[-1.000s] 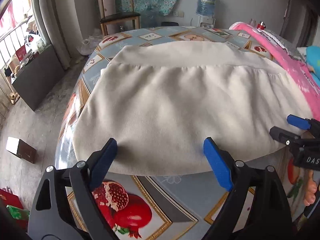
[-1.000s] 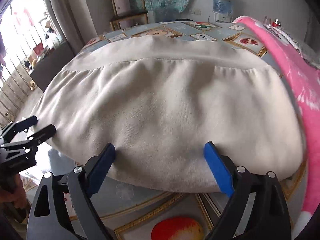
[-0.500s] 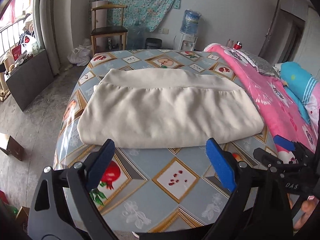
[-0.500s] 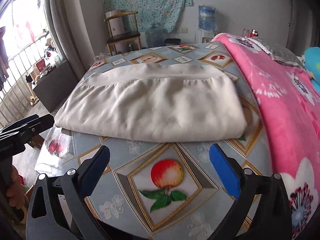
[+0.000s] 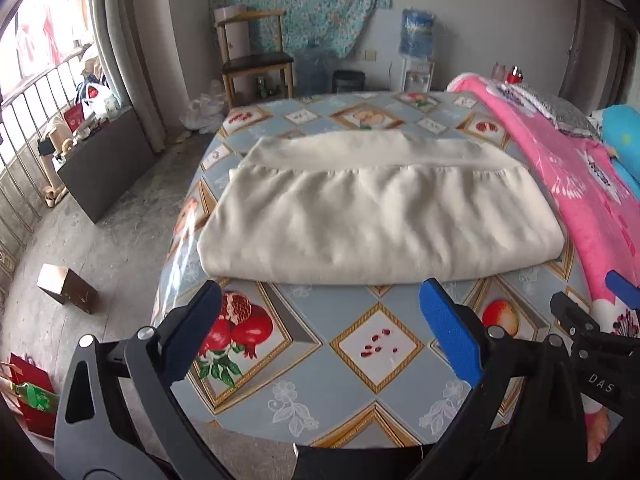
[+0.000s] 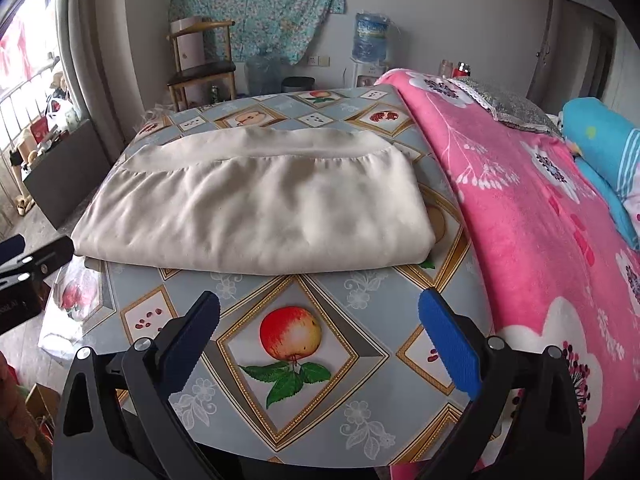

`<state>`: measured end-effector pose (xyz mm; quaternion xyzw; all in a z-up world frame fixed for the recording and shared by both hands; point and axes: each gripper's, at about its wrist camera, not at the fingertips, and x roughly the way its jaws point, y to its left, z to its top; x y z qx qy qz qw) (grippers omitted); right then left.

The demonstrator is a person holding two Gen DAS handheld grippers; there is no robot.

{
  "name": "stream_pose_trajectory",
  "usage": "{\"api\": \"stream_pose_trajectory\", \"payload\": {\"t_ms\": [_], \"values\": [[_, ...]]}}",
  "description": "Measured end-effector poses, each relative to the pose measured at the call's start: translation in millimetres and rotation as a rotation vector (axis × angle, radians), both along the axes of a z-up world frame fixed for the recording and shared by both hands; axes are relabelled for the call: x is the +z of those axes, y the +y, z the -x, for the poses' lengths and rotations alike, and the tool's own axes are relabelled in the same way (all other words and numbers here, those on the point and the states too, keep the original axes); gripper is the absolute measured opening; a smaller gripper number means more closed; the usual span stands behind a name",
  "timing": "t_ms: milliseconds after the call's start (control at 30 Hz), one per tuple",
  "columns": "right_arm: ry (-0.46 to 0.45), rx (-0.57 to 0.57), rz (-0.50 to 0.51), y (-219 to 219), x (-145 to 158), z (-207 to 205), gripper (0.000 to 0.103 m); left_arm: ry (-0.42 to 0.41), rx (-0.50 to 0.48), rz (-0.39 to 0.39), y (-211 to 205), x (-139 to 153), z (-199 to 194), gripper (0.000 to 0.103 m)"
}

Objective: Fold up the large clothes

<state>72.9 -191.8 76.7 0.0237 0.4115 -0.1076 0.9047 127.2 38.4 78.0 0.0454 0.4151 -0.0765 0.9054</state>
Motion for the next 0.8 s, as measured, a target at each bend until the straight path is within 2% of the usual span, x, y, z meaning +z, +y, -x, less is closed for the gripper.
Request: {"api": "stream_pose_trajectory", "payload": {"t_ms": [167,333,800], "values": [[0.011,-0.004,-0.032,-1,1,0,0.097,0.024,0.005,0.033,0,-8,-3,0.096],[0.052,-0.003,-0.063,0,-8,-4,0.097,0.018,-0.027,0.004,-8,-13,-2,0.096],[0.096,-0.011,-0.046,4,-15,-12,0.097,0.058,-0.040,0.028,-14,-17,-8,0.096]]}}
